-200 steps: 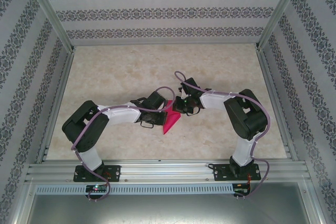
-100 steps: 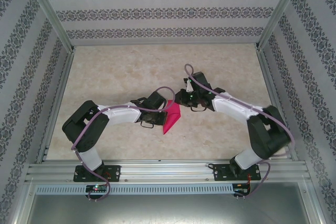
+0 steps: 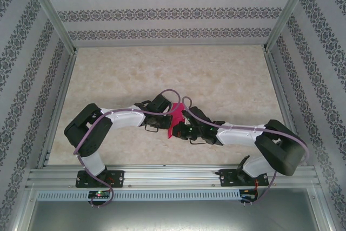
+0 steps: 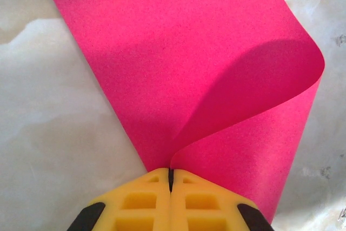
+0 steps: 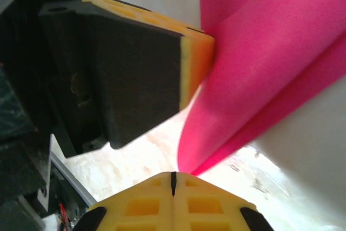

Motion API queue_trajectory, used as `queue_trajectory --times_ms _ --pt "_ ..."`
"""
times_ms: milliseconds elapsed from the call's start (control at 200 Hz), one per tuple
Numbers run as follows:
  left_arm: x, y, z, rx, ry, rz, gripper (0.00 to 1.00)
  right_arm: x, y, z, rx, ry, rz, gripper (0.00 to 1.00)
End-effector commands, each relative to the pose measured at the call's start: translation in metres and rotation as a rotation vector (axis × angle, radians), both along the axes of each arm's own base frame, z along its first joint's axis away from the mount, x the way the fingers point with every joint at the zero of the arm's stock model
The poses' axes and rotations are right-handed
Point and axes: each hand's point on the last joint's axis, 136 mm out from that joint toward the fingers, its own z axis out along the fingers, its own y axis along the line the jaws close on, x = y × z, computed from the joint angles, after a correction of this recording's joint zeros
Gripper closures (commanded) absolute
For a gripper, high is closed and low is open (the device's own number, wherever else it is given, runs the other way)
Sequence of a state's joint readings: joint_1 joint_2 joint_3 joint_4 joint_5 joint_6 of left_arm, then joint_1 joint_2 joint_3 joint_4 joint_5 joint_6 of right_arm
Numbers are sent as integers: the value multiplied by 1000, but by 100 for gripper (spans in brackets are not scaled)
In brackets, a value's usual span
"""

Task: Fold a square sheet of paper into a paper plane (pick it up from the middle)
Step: Third fold the triangle at the center of the table.

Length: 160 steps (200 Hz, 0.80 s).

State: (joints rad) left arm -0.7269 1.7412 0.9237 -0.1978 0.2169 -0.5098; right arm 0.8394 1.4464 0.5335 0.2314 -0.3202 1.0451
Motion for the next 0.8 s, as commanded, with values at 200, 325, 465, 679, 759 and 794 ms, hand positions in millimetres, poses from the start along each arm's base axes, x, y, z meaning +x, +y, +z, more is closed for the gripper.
queue_trajectory --times_ms 200,325,465,679,759,794 --pt "-22 21 -30 104 81 0 100 10 27 -5 38 22 -4 100" --pt "-23 20 -28 101 86 -6 100 7 31 -14 3 57 9 100" --pt "-26 23 -30 102 82 -10 100 0 24 -26 -38 71 -7 100" --pt "-27 24 -34 109 91 -13 100 -7 13 -35 -73 92 -22 100" --pt "-26 24 -35 117 91 -13 100 -7 12 -40 -72 91 -27 100" --pt "-26 24 -36 118 90 -12 100 -7 12 -45 -72 98 -24 100"
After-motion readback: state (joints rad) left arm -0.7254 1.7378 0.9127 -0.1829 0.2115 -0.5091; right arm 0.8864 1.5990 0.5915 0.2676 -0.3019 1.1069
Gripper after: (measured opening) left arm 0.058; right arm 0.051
